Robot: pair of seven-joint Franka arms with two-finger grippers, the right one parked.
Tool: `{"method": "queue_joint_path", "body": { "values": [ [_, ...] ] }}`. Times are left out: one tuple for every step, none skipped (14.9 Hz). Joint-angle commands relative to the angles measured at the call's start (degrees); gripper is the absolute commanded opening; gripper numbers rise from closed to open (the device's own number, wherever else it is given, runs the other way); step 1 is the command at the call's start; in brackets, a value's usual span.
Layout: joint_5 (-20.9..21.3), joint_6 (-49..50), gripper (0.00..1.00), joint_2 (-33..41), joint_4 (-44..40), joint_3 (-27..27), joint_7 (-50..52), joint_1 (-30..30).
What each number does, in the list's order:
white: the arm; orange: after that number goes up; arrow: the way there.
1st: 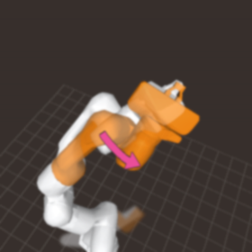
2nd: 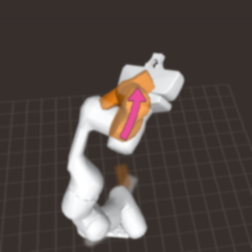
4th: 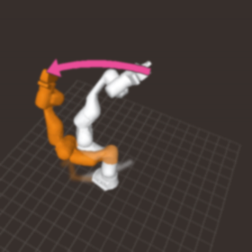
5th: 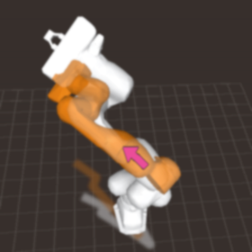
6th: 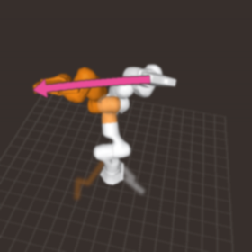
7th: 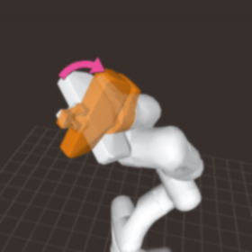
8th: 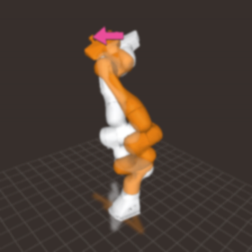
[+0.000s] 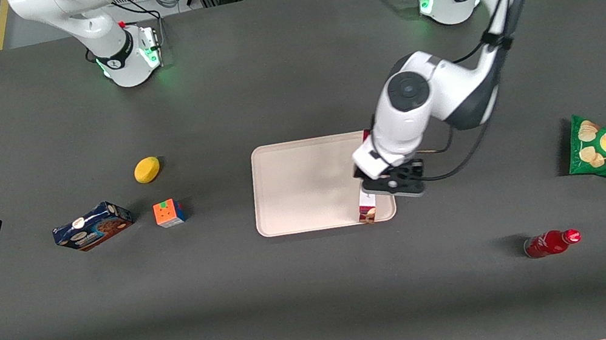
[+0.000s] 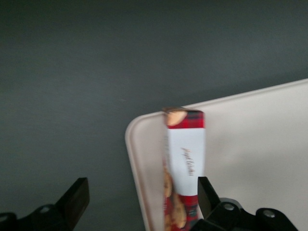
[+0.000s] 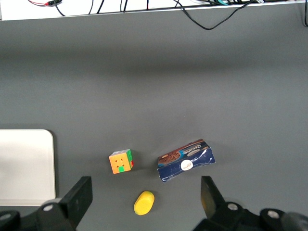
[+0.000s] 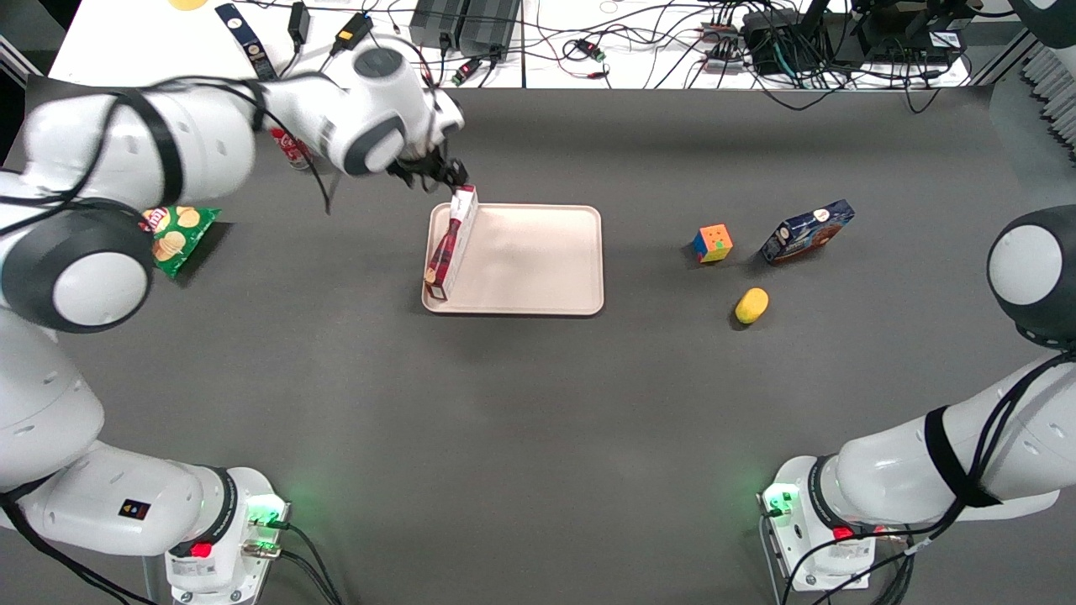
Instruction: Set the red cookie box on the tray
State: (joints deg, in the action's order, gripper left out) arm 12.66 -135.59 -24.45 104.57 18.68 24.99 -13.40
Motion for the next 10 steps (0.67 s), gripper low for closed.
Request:
{"method": "queue_joint_path", "body": {
  "values": [
    [-8.33,13.65,1.0,3.35,-8.12,-4.33,-13.61,2.41],
    [-10.88,17.69,1.0,4.14,-10.41,-6.0,-17.31,2.94],
    [-12.12,21.21,1.0,5.28,-12.26,-7.32,-20.39,4.16],
    [-12.22,24.12,1.0,6.85,-13.59,-8.56,-22.85,5.04],
    [-12.14,26.67,1.0,8.78,-14.47,-10.22,-24.88,5.4],
    [-11.7,29.22,1.0,10.81,-14.91,-11.63,-26.64,6.19],
    [-11.61,31.07,1.0,12.65,-15.09,-12.77,-28.14,7.06],
    [-11.52,31.88,1.0,14.85,-15.09,-14.0,-29.28,7.77],
    [-11.26,32.14,1.0,16.96,-14.92,-15.06,-30.86,8.56],
    [-11.34,32.84,1.0,19.15,-14.57,-15.94,-32.44,9.7]
  ]
}}
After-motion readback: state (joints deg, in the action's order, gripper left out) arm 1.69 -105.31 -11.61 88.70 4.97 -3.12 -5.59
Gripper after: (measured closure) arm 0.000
